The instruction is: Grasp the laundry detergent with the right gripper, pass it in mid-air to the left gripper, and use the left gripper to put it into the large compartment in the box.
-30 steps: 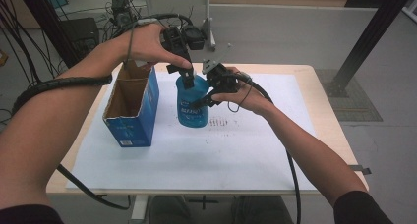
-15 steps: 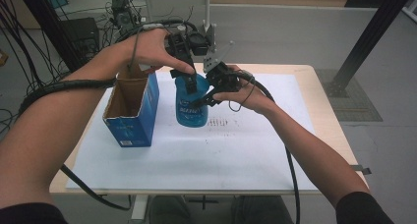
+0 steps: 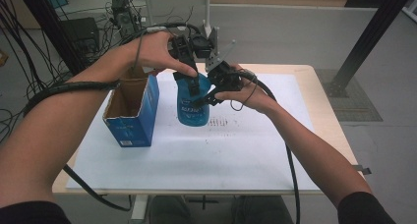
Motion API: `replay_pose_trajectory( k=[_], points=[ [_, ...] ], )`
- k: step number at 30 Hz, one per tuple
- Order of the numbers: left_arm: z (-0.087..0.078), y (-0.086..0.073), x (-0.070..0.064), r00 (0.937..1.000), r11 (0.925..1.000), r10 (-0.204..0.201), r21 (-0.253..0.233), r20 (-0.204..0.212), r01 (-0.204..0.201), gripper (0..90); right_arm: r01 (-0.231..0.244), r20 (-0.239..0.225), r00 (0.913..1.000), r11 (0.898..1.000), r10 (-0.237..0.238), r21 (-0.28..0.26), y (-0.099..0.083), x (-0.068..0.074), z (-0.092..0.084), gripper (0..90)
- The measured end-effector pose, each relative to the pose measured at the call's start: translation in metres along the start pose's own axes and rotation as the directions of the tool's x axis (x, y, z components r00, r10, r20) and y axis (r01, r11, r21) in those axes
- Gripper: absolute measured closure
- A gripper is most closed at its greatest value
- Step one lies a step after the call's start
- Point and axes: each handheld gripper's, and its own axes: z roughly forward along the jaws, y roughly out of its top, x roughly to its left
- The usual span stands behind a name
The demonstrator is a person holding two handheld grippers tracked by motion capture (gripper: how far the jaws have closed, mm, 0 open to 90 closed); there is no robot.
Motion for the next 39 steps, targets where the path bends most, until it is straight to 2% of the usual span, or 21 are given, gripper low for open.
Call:
replay_pose_trajectory(
  k=[28, 31, 39],
  points=[
    [0.0003, -0.0029, -0.0013, 0.9999, 0.9998, 0.010, -0.016, 0.004, -0.009, 5.3, -0.007, 0.009, 0.9999, 1.000, 0.007, -0.006, 0.0007, -0.0005, 0.0002, 43.0],
    [0.0007, -0.0035, -0.0020, 1.0000, 0.9998, 0.005, -0.018, 0.003, -0.005, 5.3, 0.006, 0.011, 0.9999, 1.000, -0.006, -0.010, 0.0008, -0.0013, 0.0010, 43.0],
    [0.0015, -0.0038, -0.0021, 0.9999, 0.9999, 0.011, -0.011, 0.002, -0.011, 5.3, -0.007, 0.009, 0.9999, 1.000, 0.007, -0.010, 0.0021, 0.0004, -0.0004, 43.0]
  ],
)
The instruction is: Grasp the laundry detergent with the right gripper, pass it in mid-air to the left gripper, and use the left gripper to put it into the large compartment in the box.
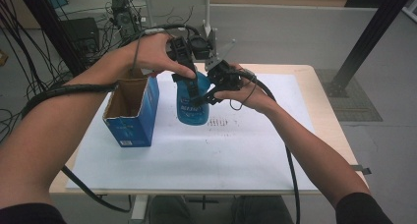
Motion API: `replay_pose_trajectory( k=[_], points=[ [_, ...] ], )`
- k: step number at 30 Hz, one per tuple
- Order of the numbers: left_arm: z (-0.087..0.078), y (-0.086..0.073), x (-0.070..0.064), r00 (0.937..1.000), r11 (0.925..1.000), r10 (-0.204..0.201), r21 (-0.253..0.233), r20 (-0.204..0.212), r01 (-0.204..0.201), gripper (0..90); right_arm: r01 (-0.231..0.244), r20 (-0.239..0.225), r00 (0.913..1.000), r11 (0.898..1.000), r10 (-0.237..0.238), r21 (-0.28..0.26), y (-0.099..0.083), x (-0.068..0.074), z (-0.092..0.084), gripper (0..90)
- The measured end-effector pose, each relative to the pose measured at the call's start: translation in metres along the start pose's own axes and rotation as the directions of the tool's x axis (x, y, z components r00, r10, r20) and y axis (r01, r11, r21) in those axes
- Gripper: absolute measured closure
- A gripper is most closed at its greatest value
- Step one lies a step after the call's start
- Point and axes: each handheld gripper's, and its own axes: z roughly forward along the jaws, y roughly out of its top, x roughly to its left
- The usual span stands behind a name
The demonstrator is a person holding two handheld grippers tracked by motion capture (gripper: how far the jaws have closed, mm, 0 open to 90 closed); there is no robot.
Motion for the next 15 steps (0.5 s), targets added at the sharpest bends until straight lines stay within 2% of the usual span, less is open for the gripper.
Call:
replay_pose_trajectory(
  k=[15],
  points=[
    [-0.0029, -0.0009, -0.0019, 1.0000, 0.9999, -0.007, -0.009, -0.002, 0.007, 5.3, 0.007, 0.002, 1.0000, 1.000, -0.007, -0.002, 0.0004, 0.0004, -0.0005, 43.1]
  ],
)
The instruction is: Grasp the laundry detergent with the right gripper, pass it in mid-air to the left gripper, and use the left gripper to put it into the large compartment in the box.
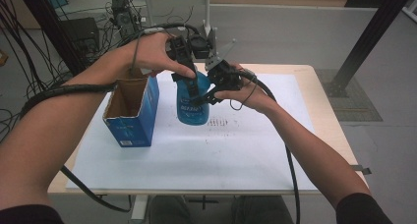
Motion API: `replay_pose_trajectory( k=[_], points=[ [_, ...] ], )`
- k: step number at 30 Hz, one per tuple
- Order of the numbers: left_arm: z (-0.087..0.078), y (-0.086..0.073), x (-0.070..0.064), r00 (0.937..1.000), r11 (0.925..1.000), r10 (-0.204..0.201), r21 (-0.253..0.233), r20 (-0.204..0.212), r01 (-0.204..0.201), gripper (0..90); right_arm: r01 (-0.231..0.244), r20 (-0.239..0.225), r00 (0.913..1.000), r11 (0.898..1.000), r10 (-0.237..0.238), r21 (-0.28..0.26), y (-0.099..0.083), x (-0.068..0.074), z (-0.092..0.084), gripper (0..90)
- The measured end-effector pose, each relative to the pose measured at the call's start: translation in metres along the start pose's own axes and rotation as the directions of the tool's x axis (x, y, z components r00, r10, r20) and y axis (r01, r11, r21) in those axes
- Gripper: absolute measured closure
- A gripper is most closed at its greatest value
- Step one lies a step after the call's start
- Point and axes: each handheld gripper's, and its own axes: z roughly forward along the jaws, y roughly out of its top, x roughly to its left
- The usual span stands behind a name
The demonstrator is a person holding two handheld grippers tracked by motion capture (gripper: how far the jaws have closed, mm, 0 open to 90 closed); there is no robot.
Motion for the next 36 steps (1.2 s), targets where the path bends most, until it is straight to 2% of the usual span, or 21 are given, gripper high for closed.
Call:
replay_pose_trajectory(
  k=[15, 25, 27, 35, 36],
  points=[
    [-0.0026, -0.0001, -0.0018, 0.9999, 1.0000, 0.004, -0.002, -0.010, -0.005, 5.3, 0.008, 0.024, 0.9997, 1.000, -0.008, 0.002, 0.0000, 0.0004, -0.0011, 43.1],
    [-0.0004, -0.0008, -0.0021, 1.0000, 1.0000, -0.003, -0.003, -0.006, 0.003, 5.3, 0.000, 0.011, 0.9999, 1.000, 0.000, 0.001, 0.0001, 0.0011, -0.0012, 43.1],
    [-0.0007, -0.0007, -0.0013, 0.9999, 0.9999, 0.008, 0.009, -0.012, -0.008, 5.4, -0.002, 0.014, 0.9999, 1.000, 0.002, 0.003, 0.0002, 0.0011, -0.0013, 43.1],
    [-0.0005, -0.0010, -0.0020, 1.0000, 1.0000, -0.004, -0.005, -0.008, 0.004, 5.5, 0.000, 0.018, 0.9998, 1.000, 0.000, 0.003, 0.0002, 0.0005, -0.0018, 43.1],
    [-0.0013, -0.0009, -0.0011, 0.9999, 1.0000, 0.007, 0.000, -0.009, -0.007, 5.4, -0.003, 0.016, 0.9999, 1.000, 0.002, 0.005, 0.0000, 0.0006, -0.0016, 43.1]
  ],
)
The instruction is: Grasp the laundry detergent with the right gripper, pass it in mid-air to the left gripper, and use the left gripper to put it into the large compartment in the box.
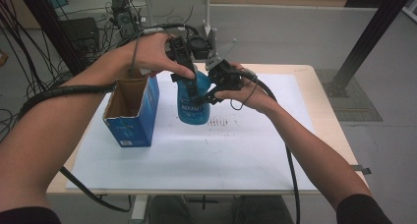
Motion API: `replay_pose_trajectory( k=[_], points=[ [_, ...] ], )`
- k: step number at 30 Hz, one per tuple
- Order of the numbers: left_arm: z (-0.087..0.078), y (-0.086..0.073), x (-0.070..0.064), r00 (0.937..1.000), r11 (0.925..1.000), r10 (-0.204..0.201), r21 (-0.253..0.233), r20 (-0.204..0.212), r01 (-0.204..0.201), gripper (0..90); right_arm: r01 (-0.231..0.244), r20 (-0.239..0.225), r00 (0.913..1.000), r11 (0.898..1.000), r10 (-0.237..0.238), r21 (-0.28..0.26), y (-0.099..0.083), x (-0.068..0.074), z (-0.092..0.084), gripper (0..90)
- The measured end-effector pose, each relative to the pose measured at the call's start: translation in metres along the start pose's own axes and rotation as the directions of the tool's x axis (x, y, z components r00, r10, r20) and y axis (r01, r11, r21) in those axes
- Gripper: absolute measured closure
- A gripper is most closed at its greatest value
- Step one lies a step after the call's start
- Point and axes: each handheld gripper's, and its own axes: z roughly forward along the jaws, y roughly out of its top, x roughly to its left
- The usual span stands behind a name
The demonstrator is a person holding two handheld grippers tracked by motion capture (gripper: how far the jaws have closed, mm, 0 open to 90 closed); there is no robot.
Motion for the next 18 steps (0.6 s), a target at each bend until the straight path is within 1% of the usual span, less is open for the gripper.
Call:
replay_pose_trajectory(
  k=[5, 13, 15, 16, 17, 18],
  points=[
    [0.0011, 0.0000, -0.0005, 1.0000, 1.0000, -0.004, -0.002, 0.002, 0.004, 5.4, 0.002, 0.001, 1.0000, 1.000, -0.002, 0.000, 0.0001, 0.0001, -0.0002, 43.2],
    [0.0002, 0.0009, -0.0006, 1.0000, 1.0000, 0.002, 0.003, 0.002, -0.002, 5.4, 0.006, 0.003, 1.0000, 1.000, -0.006, -0.002, 0.0005, 0.0003, -0.0009, 43.1],
    [0.0000, 0.0012, -0.0008, 1.0000, 1.0000, 0.008, 0.005, 0.001, -0.008, 5.3, 0.002, 0.001, 1.0000, 1.000, -0.002, -0.001, 0.0007, 0.0010, -0.0010, 43.1],
    [-0.0004, 0.0015, -0.0001, 0.9998, 0.9997, 0.021, 0.015, 0.000, -0.021, 5.3, 0.002, 0.001, 1.0000, 1.000, -0.002, -0.001, 0.0007, 0.0010, -0.0010, 43.1],
    [0.0004, 0.0014, -0.0012, 1.0000, 1.0000, 0.007, 0.006, 0.001, -0.007, 5.4, -0.001, 0.002, 1.0000, 1.000, 0.001, 0.000, 0.0010, 0.0018, -0.0010, 43.1],
    [0.0008, 0.0013, -0.0015, 1.0000, 1.0000, 0.004, 0.002, 0.002, -0.004, 5.4, 0.001, 0.002, 1.0000, 1.000, -0.001, 0.000, 0.0011, 0.0021, -0.0010, 43.2]
  ],
)
